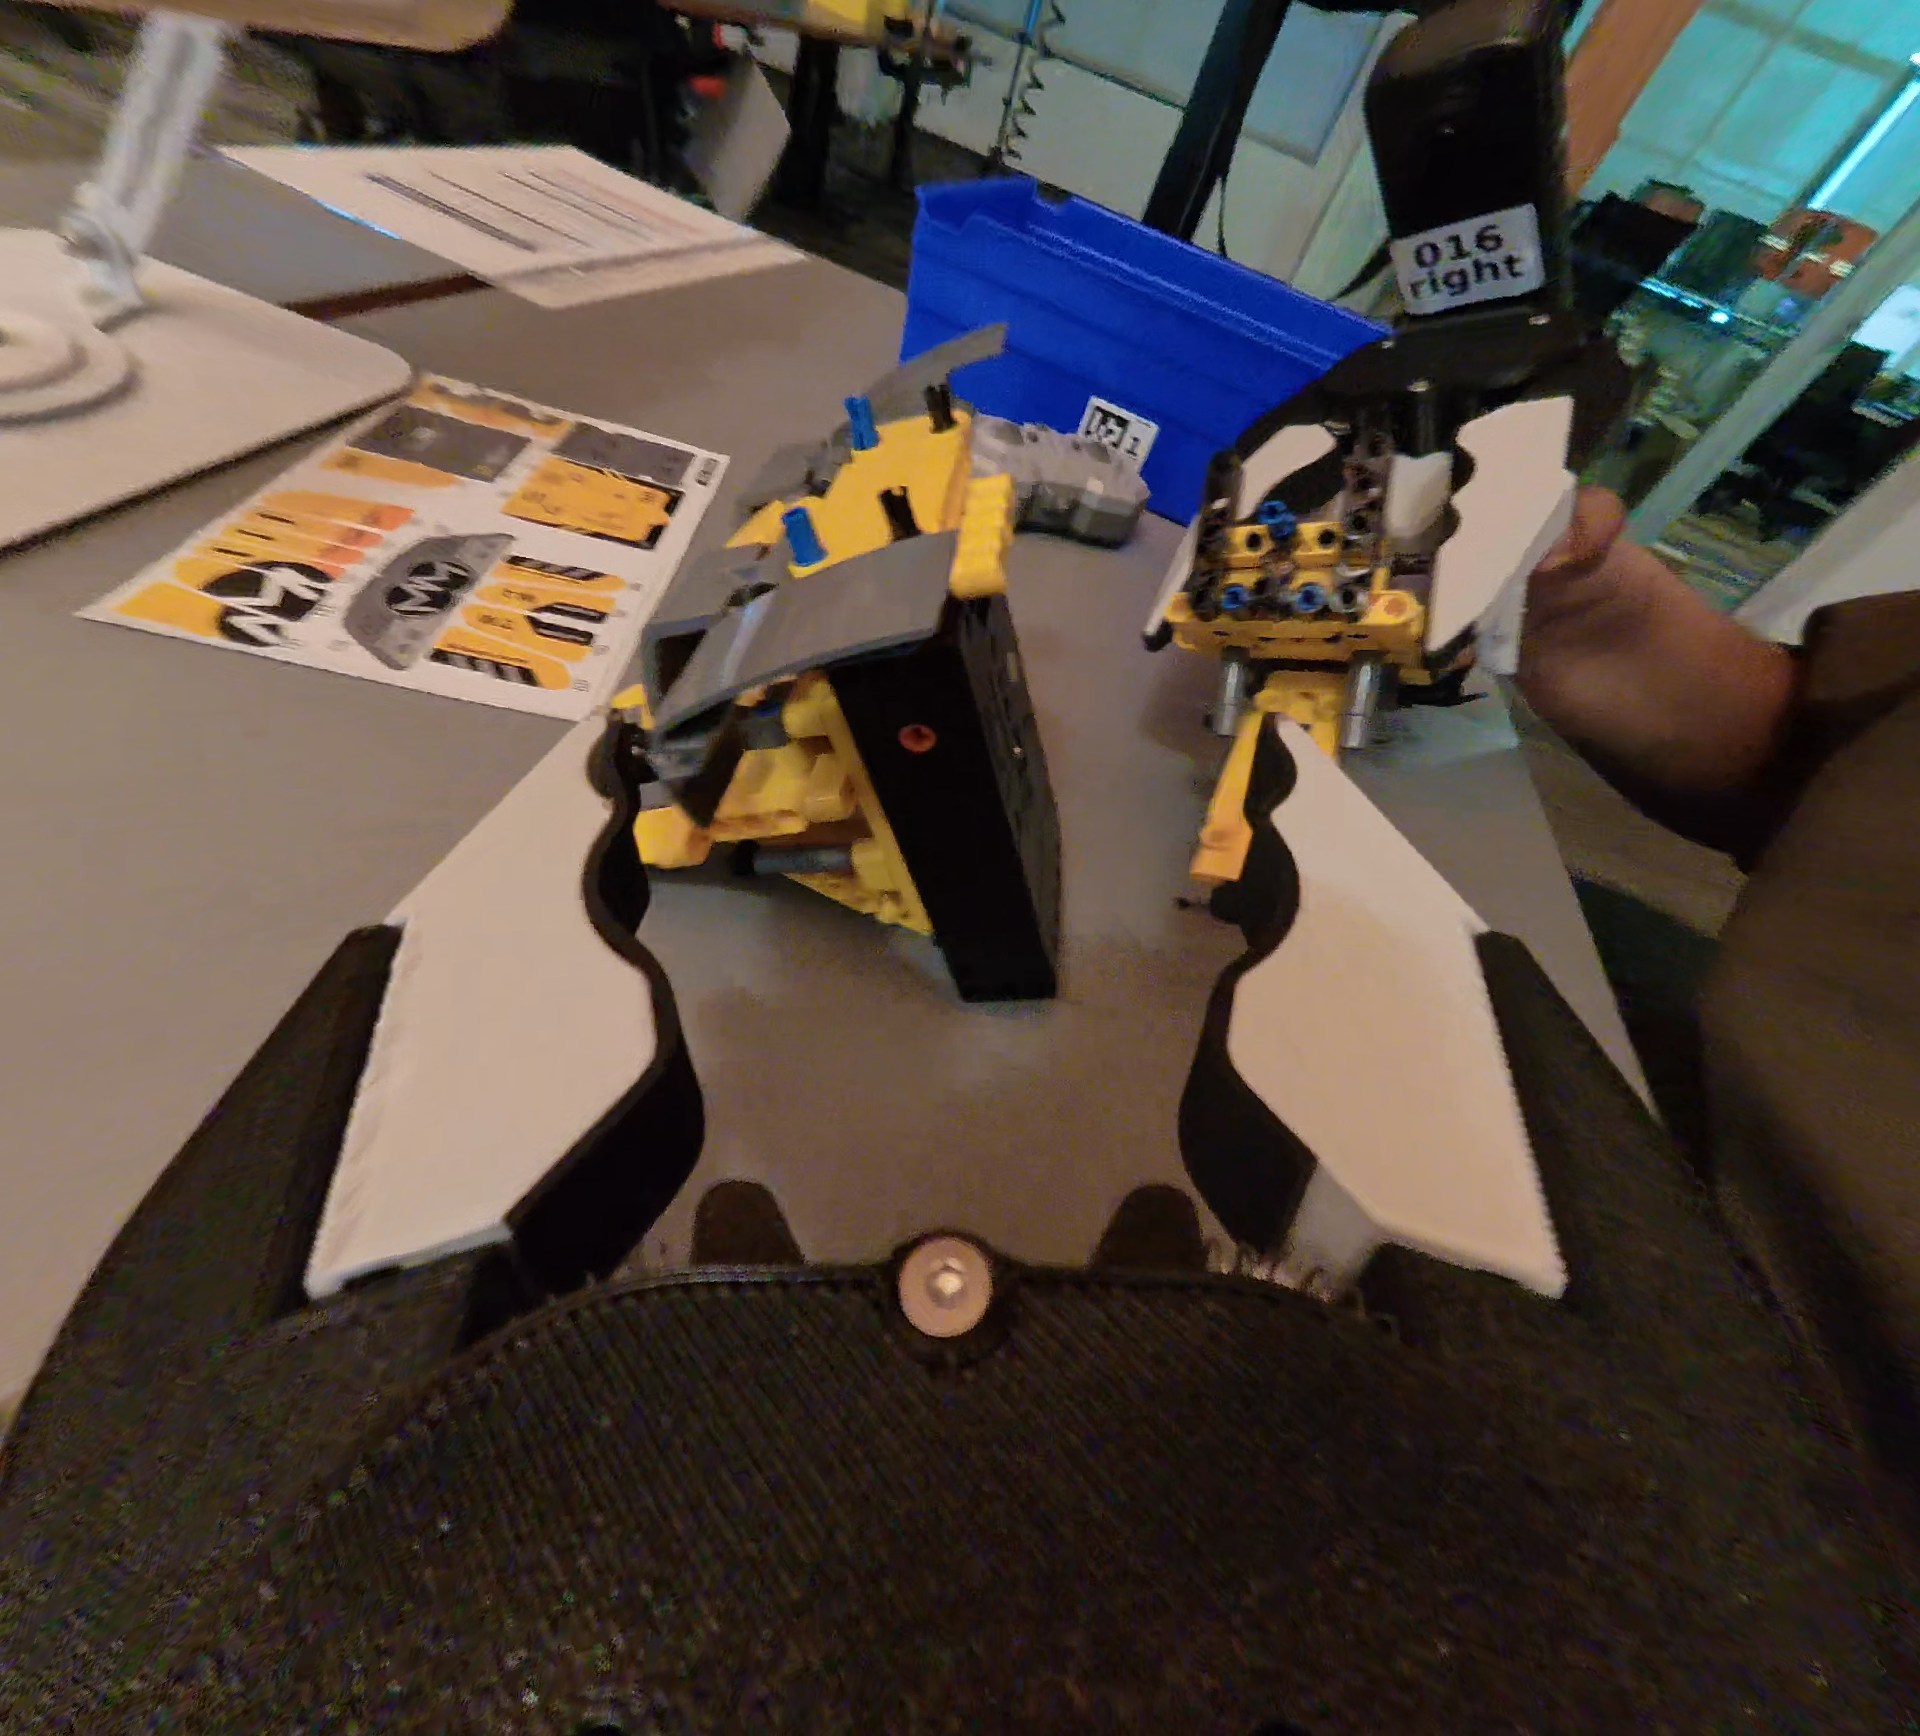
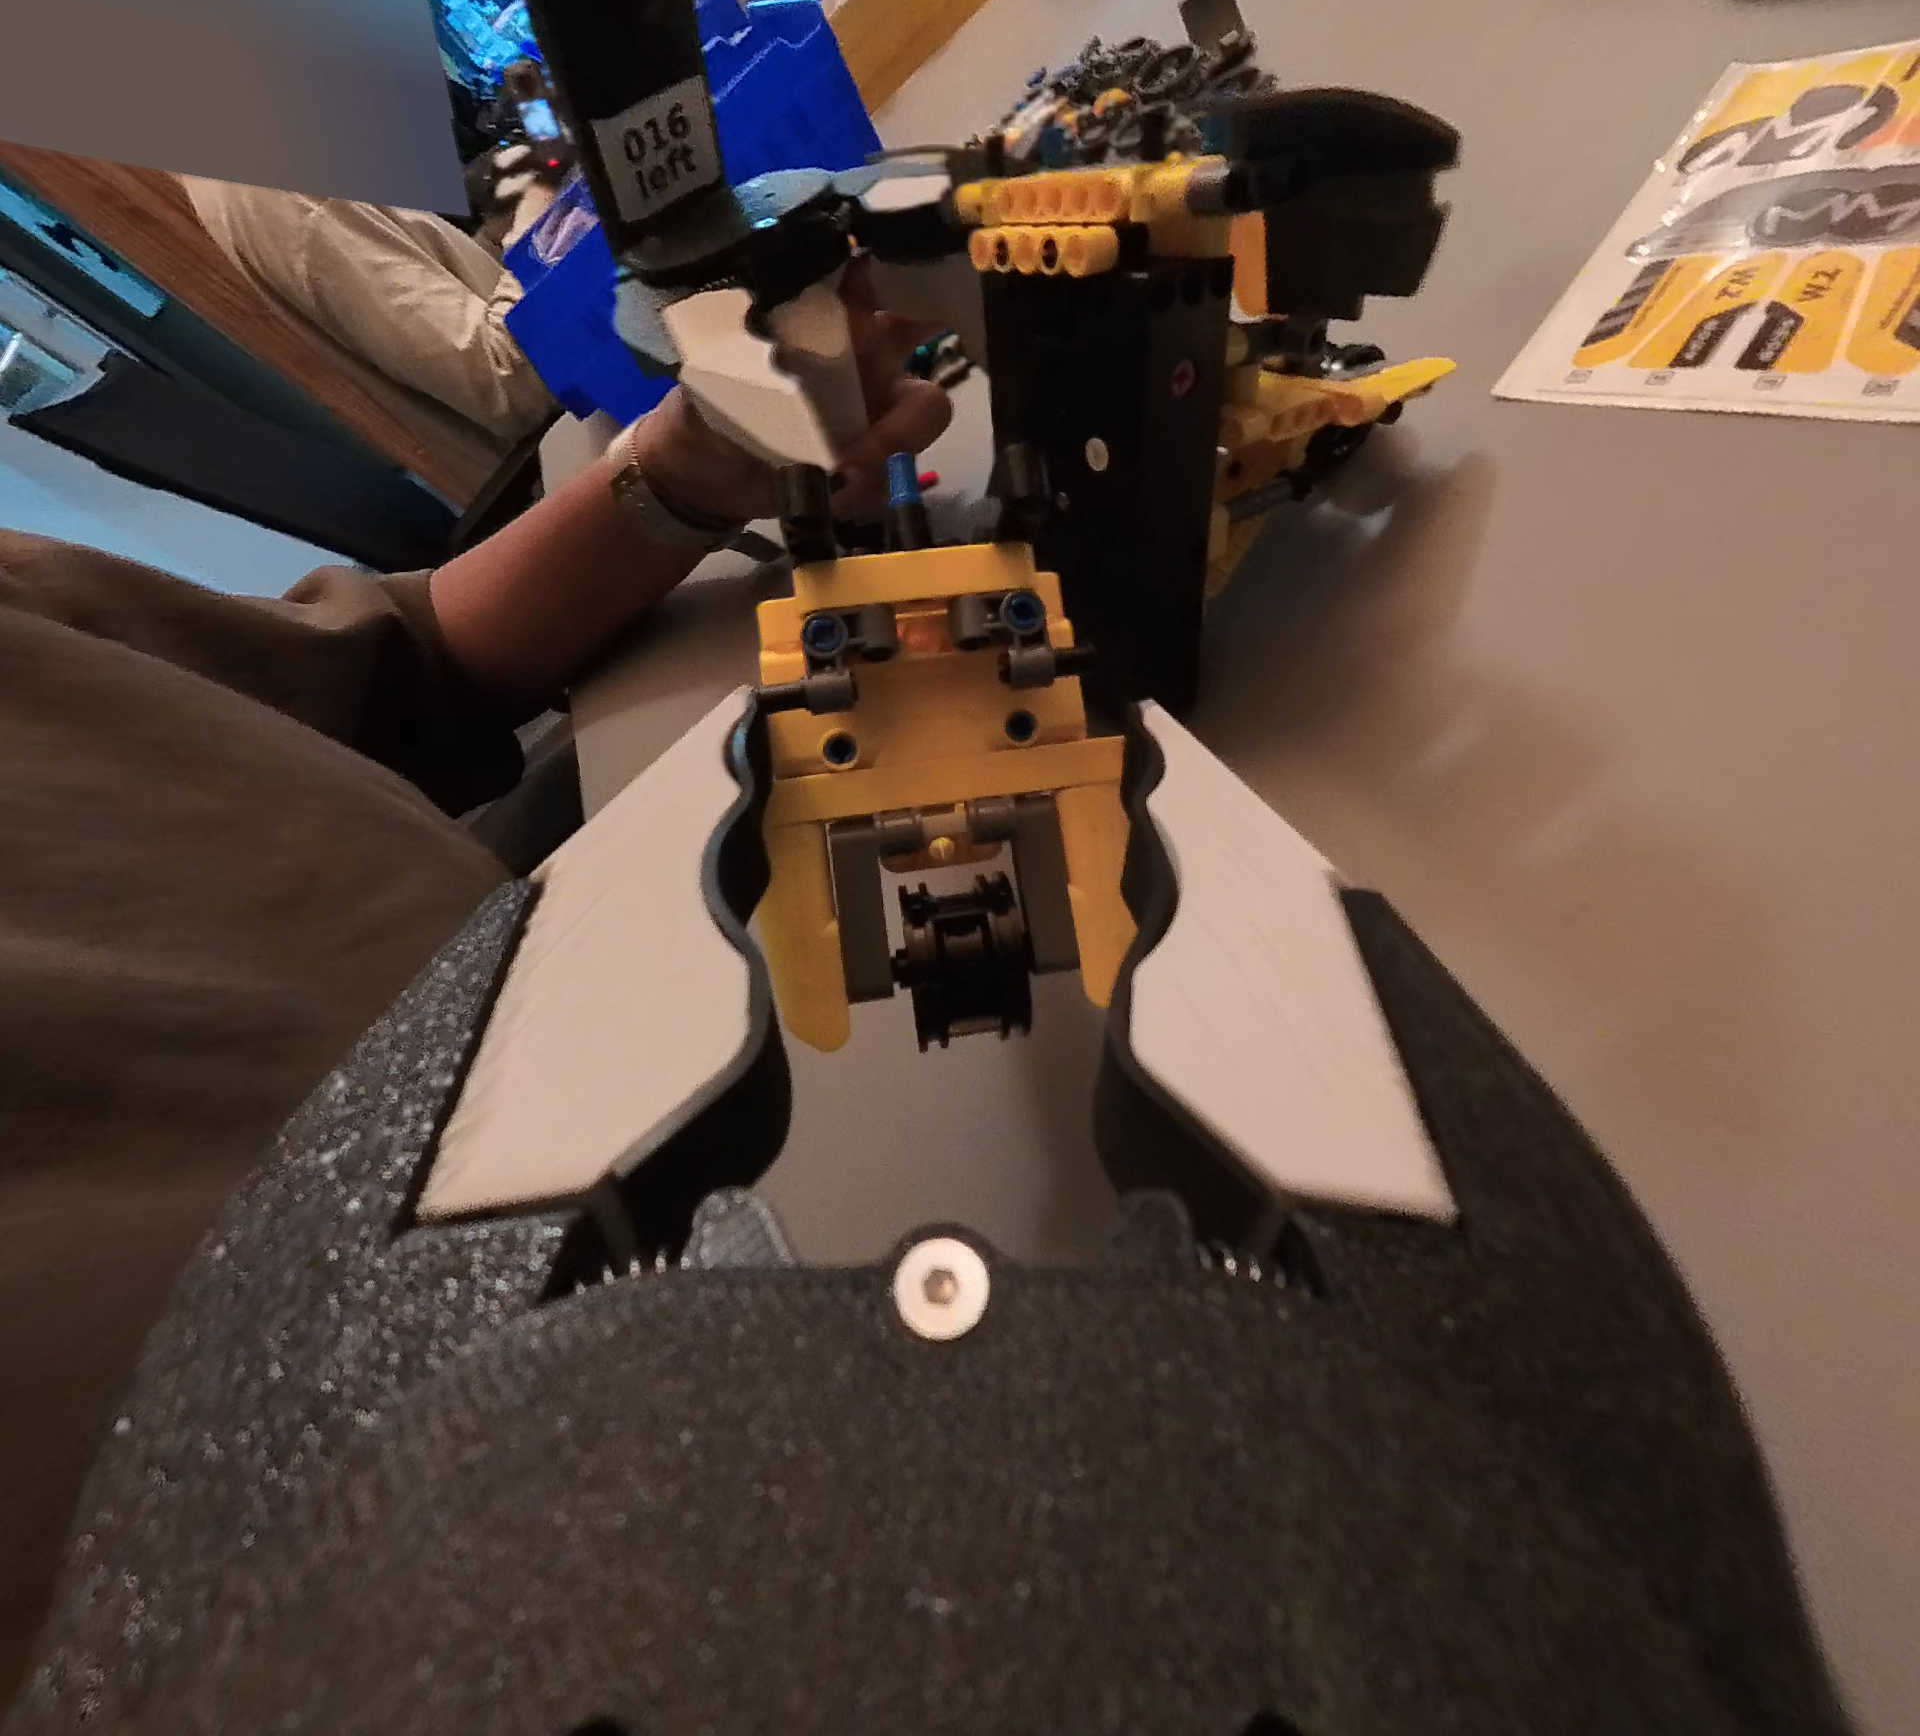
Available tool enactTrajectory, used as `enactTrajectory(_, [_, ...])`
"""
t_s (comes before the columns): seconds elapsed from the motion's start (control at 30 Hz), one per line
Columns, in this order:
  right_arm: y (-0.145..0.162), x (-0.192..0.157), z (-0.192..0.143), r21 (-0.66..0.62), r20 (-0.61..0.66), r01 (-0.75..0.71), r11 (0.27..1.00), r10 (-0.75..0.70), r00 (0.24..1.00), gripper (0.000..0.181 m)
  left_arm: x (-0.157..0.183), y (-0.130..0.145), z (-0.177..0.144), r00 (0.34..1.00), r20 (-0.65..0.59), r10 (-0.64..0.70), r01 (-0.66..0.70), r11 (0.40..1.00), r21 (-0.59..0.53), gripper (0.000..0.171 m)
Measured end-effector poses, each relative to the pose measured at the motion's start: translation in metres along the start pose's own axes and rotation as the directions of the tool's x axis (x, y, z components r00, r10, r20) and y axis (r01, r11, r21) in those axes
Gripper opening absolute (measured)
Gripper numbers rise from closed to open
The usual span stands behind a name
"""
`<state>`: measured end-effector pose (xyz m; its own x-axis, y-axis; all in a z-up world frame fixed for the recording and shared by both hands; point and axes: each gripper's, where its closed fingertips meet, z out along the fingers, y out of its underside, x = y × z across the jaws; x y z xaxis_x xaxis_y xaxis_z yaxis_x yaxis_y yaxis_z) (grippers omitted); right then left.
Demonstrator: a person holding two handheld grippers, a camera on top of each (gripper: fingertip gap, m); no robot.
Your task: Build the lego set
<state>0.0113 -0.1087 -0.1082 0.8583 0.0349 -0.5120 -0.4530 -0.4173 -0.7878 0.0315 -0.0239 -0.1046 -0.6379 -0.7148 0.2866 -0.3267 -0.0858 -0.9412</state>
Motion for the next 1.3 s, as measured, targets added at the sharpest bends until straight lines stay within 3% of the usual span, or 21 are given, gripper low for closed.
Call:
enactTrajectory(0.1, [0.006, 0.008, -0.001, -0.04, -0.054, -0.01, 0.999, 0.008, 0.999, 0.067, 0.009, 0.005, 0.005, 1.0, 0.011, 0.0, 0.001, 1.0, -0.027, 0.117])
enactTrajectory(0.17, [0.008, 0.011, -0.005, -0.071, -0.09, -0.003, 0.997, -0.003, 0.996, 0.067, 0.014, 0.008, 0.005, 0.999, 0.033, 0.03, -0.029, 0.999, -0.045, 0.107])
enactTrajectory(0.4, [0.006, 0.015, -0.022, -0.166, -0.172, 0.036, 0.985, -0.065, 0.983, 0.067, 0.051, 0.019, 0.007, 0.999, 0.012, 0.047, -0.046, 0.996, -0.082, 0.113])
enactTrajectory(0.5, [0.004, 0.016, -0.032, -0.26, -0.194, 0.038, 0.965, -0.091, 0.977, 0.067, 0.065, 0.029, 0.004, 0.985, -0.022, 0.173, -0.175, 0.974, -0.146, 0.103])
enactTrajectory(0.6, [0.007, 0.019, -0.046, -0.405, -0.224, 0.035, 0.914, -0.137, 0.965, 0.067, 0.074, 0.046, -0.007, 0.946, -0.14, 0.291, -0.319, 0.914, -0.25, 0.089])
enactTrajectory(0.67, [0.012, 0.021, -0.053, -0.507, -0.244, 0.037, 0.861, -0.185, 0.952, 0.067, 0.068, 0.039, -0.015, 0.93, -0.14, 0.34, -0.365, 0.903, -0.227, 0.084])
enactTrajectory(0.73, [0.014, 0.022, -0.057, -0.585, -0.251, 0.044, 0.81, -0.232, 0.94, 0.067, 0.056, 0.016, -0.021, 0.939, -0.103, 0.328, -0.34, 0.931, -0.136, 0.089])
enactTrajectory(0.83, [0.012, 0.022, -0.053, -0.654, -0.243, 0.053, 0.754, -0.277, 0.93, 0.067, 0.046, -0.011, -0.024, 0.958, -0.153, 0.243, -0.249, 0.968, -0.025, 0.116])
enactTrajectory(0.9, [0.014, 0.021, -0.048, -0.697, -0.229, 0.059, 0.715, -0.299, 0.926, 0.067, 0.043, 0.001, -0.015, 0.94, -0.223, 0.258, -0.281, 0.957, -0.076, 0.119])
enactTrajectory(1.03, [0.018, 0.022, -0.04, -0.78, -0.215, 0.095, 0.619, -0.406, 0.888, 0.067, 0.024, 0.03, 0.013, 0.9, -0.242, 0.364, -0.416, 0.883, -0.219, 0.125])
enactTrajectory(1.17, [0.01, 0.023, -0.039, -0.8, -0.233, 0.106, 0.59, -0.468, 0.852, 0.067, 0.033, 0.034, 0.032, 0.863, -0.314, 0.397, -0.469, 0.859, -0.205, 0.115])
enactTrajectory(1.3, [0.006, 0.027, -0.04, -0.807, -0.232, 0.088, 0.584, -0.451, 0.862, 0.067, 0.033, 0.026, 0.045, 0.871, -0.29, 0.396, -0.454, 0.875, -0.168, 0.11])
